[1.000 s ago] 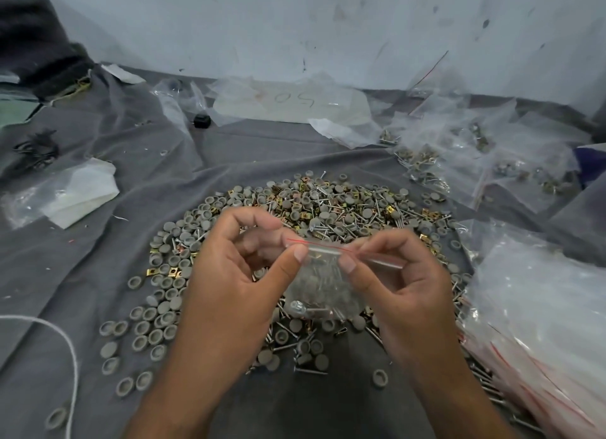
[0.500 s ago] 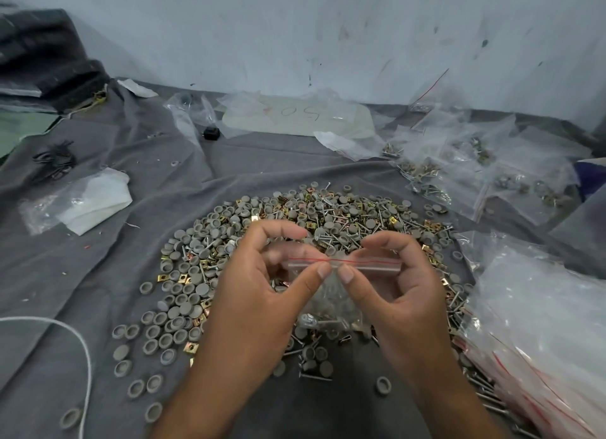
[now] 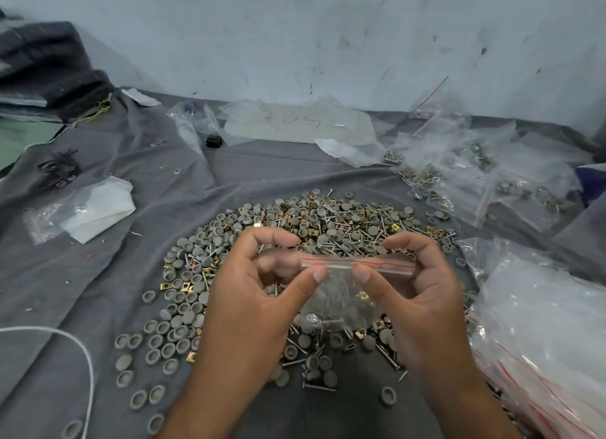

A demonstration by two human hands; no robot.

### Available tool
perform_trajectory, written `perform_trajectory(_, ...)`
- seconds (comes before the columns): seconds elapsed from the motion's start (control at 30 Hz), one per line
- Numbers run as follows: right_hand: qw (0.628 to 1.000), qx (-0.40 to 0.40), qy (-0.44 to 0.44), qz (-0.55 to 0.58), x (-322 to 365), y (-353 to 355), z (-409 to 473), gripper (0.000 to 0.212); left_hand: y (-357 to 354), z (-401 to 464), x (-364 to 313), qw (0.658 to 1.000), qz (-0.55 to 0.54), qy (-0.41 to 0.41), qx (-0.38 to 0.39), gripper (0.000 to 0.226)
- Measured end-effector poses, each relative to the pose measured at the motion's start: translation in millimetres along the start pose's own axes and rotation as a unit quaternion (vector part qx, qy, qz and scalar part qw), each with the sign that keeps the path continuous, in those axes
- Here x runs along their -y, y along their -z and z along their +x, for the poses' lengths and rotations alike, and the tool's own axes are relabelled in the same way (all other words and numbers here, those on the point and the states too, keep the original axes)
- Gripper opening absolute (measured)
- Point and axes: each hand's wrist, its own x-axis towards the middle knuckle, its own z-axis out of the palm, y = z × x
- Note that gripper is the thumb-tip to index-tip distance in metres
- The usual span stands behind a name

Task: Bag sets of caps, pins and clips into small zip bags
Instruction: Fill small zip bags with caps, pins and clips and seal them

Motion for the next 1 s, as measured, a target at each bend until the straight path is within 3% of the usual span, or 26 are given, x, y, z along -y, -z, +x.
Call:
perform_trajectory(0.2,1.000,-0.004,0.006,-0.018,0,10,7,0.033,1,0,1,1.000,-0.005,-0.006,-0.017,0.032)
perform_trajectory(0.4,1.000,-0.021,-0.008,-0.004,-1,13,7,0.035,-2,1,2,1.000,0.001,0.004,0.026,0.033)
perform_trajectory(0.73,0.998,0.055,-0.018,-0.017,2,8,2,0.033,-4,-4,-6,0.998,0.062,-0.006,0.016,0.035)
perform_trajectory(1.0,0.999,0.035,-0.032,-0.003,6,12,6,0.030,3,1,-11,0.998,0.055,0.006,0.044,0.035)
